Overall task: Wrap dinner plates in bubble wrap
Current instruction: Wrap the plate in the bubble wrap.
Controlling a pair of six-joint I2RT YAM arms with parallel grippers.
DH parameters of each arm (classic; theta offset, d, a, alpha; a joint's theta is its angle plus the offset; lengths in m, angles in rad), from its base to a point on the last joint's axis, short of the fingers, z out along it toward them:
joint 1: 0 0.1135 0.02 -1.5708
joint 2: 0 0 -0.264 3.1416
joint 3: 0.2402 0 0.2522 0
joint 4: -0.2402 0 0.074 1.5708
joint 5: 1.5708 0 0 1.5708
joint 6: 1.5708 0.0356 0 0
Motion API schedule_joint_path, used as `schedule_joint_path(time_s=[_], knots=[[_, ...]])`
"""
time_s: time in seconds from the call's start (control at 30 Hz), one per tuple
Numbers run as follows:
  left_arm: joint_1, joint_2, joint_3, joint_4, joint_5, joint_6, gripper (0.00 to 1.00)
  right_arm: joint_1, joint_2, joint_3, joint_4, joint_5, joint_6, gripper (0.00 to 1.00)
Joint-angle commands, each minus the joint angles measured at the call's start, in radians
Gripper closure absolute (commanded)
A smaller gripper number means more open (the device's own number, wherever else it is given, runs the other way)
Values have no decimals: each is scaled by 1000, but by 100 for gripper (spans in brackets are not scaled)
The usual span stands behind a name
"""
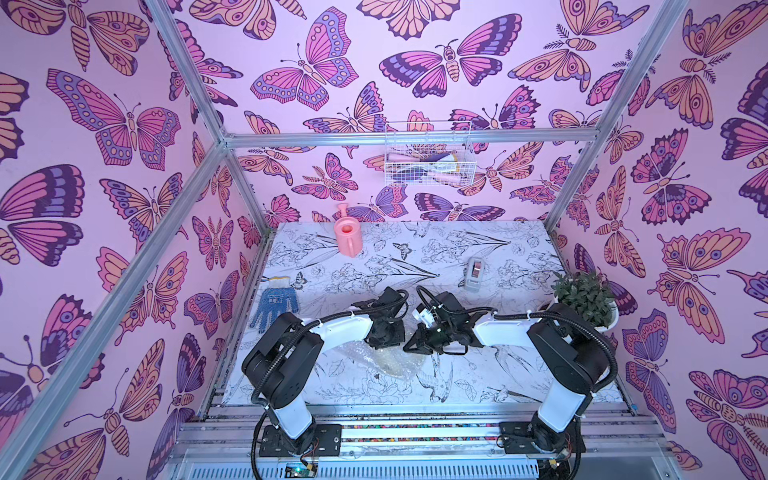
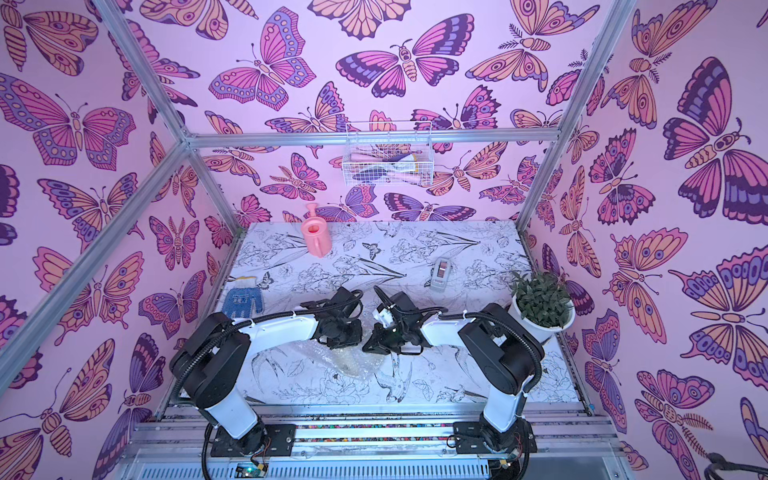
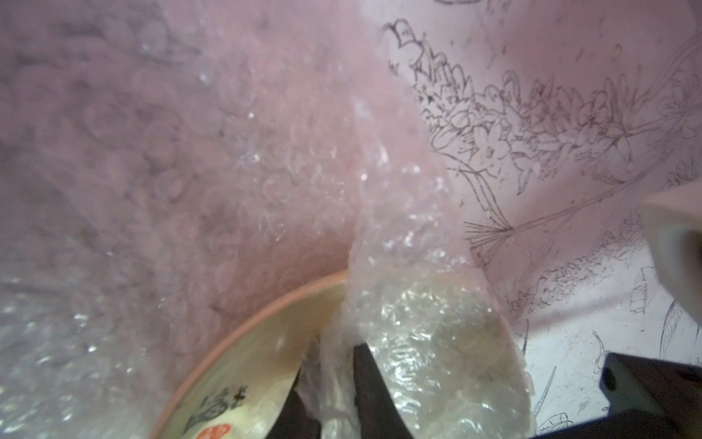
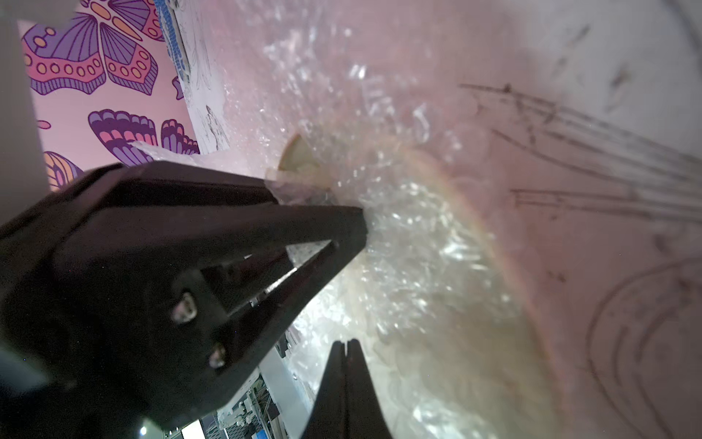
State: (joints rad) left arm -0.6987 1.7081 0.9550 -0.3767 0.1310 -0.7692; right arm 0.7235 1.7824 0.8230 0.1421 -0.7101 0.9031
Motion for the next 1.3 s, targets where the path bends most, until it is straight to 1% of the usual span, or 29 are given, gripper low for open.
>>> schedule_joint_path(time_s=[0.0,0.17,0.3,0.4,0.43,0.53,0.63,0.77,0.87,0.93,1.0,1.03,1.07,1.13,1.27], knots=[[1,74,-57,-62,-16,-7,82,25,38,20,12,-25,20,95],[0,68,-61,-62,-21,-10,82,39,72,1,-8,-31,-1,96],[2,56,-54,-63,-25,-7,81,38,95,-1,-72,11,-50,97],[8,12,-32,-75,-33,9,75,37,100,27,-194,61,-135,98],[13,-11,-19,-90,-41,19,74,33,100,37,-235,99,-161,98],[36,-81,30,-139,-70,55,69,20,101,56,-305,129,-213,99],[79,-140,90,-191,-95,109,68,4,107,62,-338,134,-248,99],[182,-175,132,-224,-88,200,66,-18,114,64,-352,130,-272,100],[300,-137,158,-222,-11,286,60,-20,118,77,-370,119,-287,100],[352,-87,194,-212,33,352,56,-20,118,80,-370,115,-287,100],[400,-16,245,-199,121,412,53,-21,120,82,-367,110,-282,100],[422,28,277,-189,182,446,52,-20,121,82,-362,106,-280,99],[442,73,313,-195,211,471,51,-20,123,82,-357,106,-275,100],[470,139,372,-220,222,502,50,-20,120,79,-348,103,-264,100],[531,213,411,-227,249,535,49,-21,109,72,-332,101,-244,100]])
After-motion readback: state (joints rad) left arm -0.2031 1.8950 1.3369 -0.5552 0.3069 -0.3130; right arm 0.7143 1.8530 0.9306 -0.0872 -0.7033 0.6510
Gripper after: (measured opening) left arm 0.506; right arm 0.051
